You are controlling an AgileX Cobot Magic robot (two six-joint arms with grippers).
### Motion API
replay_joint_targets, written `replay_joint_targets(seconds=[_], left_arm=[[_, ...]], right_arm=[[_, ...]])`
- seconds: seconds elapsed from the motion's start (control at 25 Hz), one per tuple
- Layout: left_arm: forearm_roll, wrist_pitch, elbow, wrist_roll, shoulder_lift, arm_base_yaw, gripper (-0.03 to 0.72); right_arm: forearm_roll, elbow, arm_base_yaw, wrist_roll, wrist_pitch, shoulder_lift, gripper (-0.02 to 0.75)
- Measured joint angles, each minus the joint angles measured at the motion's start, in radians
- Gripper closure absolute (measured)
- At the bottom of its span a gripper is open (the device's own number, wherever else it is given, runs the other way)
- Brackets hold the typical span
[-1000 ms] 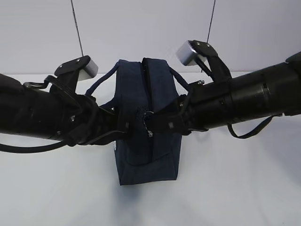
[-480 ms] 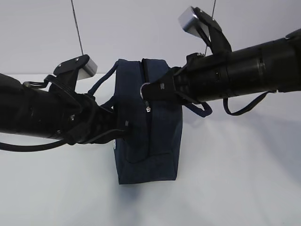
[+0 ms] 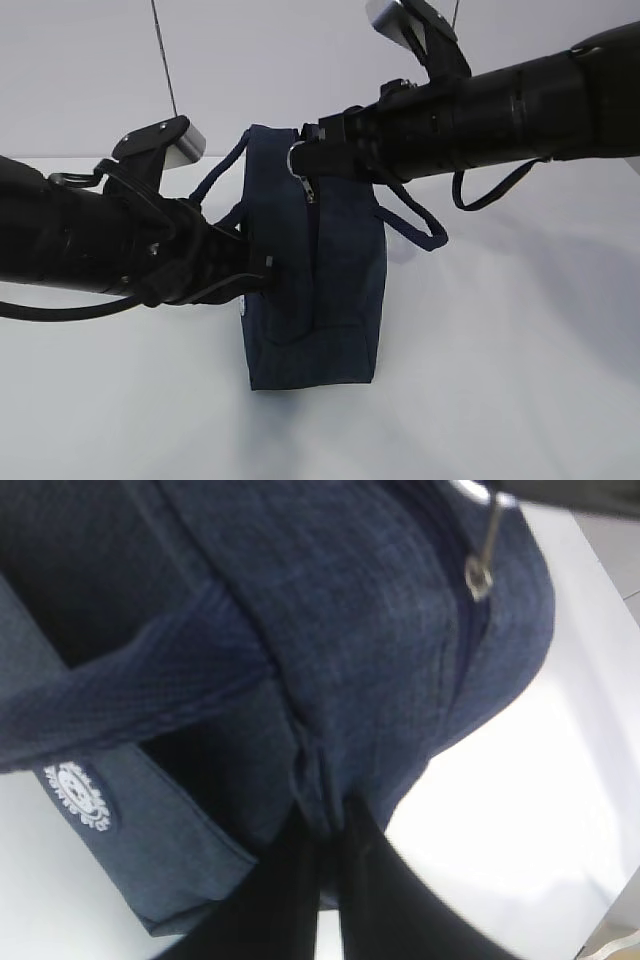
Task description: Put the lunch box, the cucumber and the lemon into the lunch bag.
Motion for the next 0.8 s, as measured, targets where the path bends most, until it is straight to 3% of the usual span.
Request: replay_joint_targets(seconds=[0.32,0.8], left_arm=[[0.000,-0.005,0.000,0.000,0.000,0.000,0.685],[-0.002,-0.005,0.000,0.000,0.000,0.000,0.685]], right_arm=[[0.000,-0.128,-0.003,0.049,-0.012,0.102,0.751],[-0.017,-0.211,-0.076,0.090,-0.024,0.178,0.751]])
